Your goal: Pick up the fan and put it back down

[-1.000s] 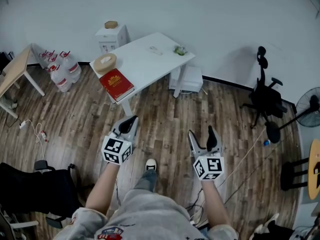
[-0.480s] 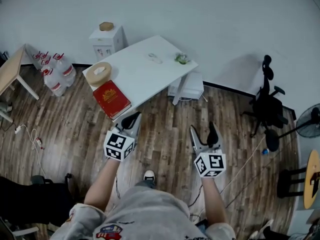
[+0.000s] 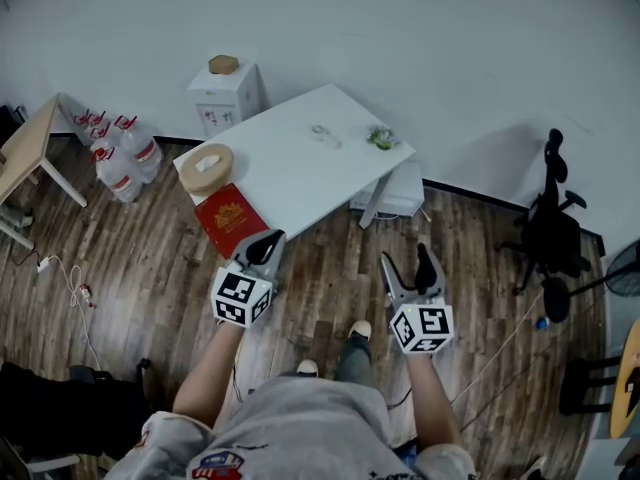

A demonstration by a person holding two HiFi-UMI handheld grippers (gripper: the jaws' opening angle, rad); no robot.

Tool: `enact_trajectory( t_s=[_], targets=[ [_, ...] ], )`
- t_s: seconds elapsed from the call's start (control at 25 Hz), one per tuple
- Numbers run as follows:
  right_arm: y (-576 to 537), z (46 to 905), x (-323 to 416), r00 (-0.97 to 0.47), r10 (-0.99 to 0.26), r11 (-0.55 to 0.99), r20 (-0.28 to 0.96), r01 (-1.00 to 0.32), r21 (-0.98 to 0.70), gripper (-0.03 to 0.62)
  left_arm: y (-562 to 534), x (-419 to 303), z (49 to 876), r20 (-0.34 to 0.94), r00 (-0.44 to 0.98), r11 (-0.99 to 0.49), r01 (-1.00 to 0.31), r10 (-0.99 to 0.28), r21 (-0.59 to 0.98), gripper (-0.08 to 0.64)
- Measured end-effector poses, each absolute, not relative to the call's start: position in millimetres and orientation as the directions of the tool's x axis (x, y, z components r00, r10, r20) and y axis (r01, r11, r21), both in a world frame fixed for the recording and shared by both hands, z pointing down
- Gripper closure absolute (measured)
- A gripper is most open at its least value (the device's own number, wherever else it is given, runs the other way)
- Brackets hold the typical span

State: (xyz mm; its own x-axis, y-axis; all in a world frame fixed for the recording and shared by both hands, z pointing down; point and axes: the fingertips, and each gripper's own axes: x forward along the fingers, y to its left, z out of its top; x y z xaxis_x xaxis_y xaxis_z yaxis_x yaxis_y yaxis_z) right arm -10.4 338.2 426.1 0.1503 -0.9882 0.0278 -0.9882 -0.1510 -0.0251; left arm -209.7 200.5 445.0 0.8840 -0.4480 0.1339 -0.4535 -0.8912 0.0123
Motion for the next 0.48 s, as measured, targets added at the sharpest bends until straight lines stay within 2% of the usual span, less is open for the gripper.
enact_trajectory(
  t_s=[0.48],
  targets=[
    [174,436,61,-0.009,-1.0,0.007,0.027,-0.998,-0.059,0.265,88,-180,457,0.148,0.789,-0.796,-0.605,-0.597,0.016,0.555]
  ],
)
